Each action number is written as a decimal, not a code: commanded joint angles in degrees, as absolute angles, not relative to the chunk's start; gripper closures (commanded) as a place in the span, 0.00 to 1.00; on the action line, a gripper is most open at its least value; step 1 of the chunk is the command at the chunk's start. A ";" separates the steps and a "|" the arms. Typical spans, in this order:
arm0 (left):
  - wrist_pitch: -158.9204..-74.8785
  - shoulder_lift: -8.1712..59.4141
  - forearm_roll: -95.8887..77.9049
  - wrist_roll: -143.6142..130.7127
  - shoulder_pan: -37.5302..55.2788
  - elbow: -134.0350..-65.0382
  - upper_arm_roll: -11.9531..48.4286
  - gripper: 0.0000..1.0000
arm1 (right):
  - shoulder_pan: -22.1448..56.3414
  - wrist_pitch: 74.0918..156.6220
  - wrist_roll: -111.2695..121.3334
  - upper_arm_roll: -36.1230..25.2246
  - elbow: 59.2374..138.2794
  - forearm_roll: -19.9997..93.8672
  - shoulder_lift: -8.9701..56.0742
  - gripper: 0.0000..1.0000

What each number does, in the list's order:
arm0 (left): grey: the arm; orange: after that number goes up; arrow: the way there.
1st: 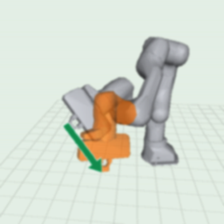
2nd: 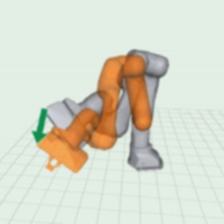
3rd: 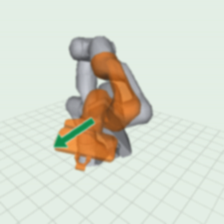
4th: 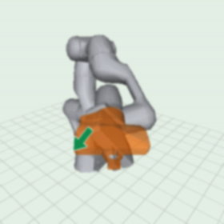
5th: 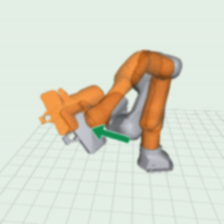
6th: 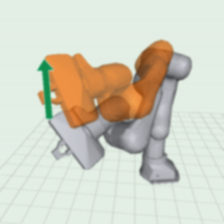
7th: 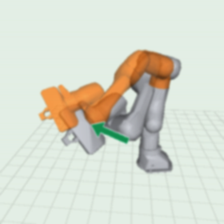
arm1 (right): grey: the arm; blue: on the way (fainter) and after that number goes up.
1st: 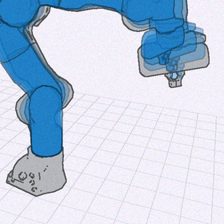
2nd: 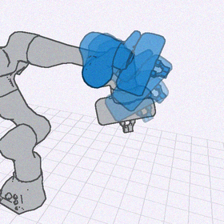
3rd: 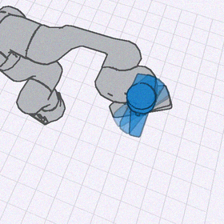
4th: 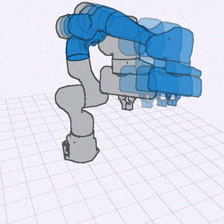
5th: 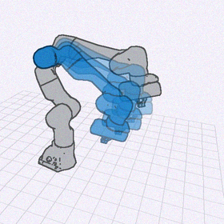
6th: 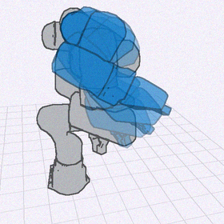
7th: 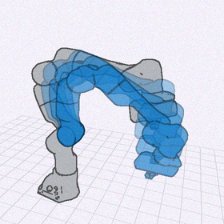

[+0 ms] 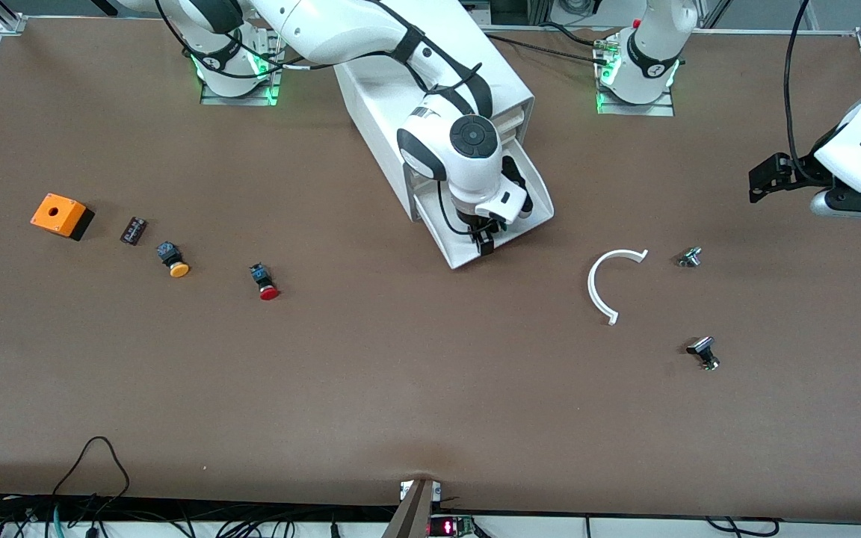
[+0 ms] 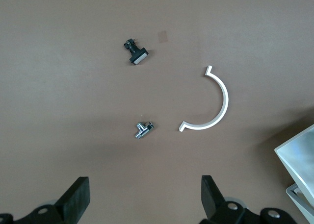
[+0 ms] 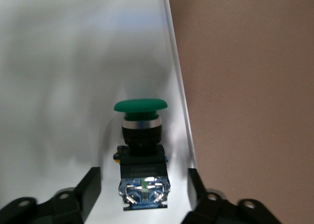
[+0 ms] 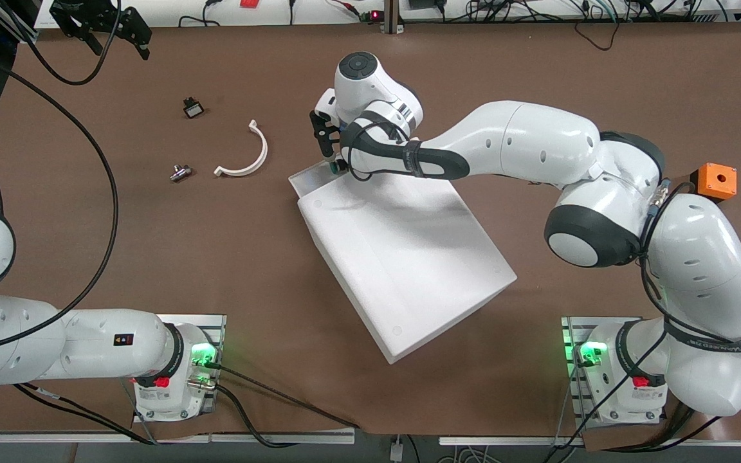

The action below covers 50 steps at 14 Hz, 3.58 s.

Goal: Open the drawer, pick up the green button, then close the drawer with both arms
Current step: 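Close the right gripper on the green button, then lift the green button out of the drawer with the right gripper, then lower the green button onto the table beside the red button, release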

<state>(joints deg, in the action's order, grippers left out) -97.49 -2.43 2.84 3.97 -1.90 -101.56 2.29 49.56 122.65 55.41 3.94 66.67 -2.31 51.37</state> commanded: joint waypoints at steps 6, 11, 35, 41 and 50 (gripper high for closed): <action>-96.24 -2.29 3.43 4.31 -1.85 -100.72 2.11 0.00 | 50.98 122.96 51.27 3.17 66.45 -6.67 51.50 0.63; -96.24 -2.29 3.43 4.31 -1.85 -100.64 2.11 0.00 | 50.45 123.40 46.76 2.81 65.48 -7.56 50.37 0.74; -96.24 -2.20 3.43 4.39 -1.84 -100.72 1.67 0.00 | 36.38 110.66 14.77 -2.44 62.39 -0.17 41.57 0.78; -96.24 -2.20 3.43 4.40 -1.76 -100.72 1.67 0.00 | 34.90 107.23 13.36 -9.92 67.31 0.09 42.27 0.78; -96.24 -2.20 3.43 4.48 -1.84 -100.72 1.58 0.00 | 26.55 115.90 28.89 -10.02 76.89 0.44 43.42 0.78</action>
<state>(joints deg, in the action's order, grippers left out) -97.24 -2.39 2.84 3.97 -1.90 -101.56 1.77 27.64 111.73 24.19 -10.34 72.51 -0.26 44.77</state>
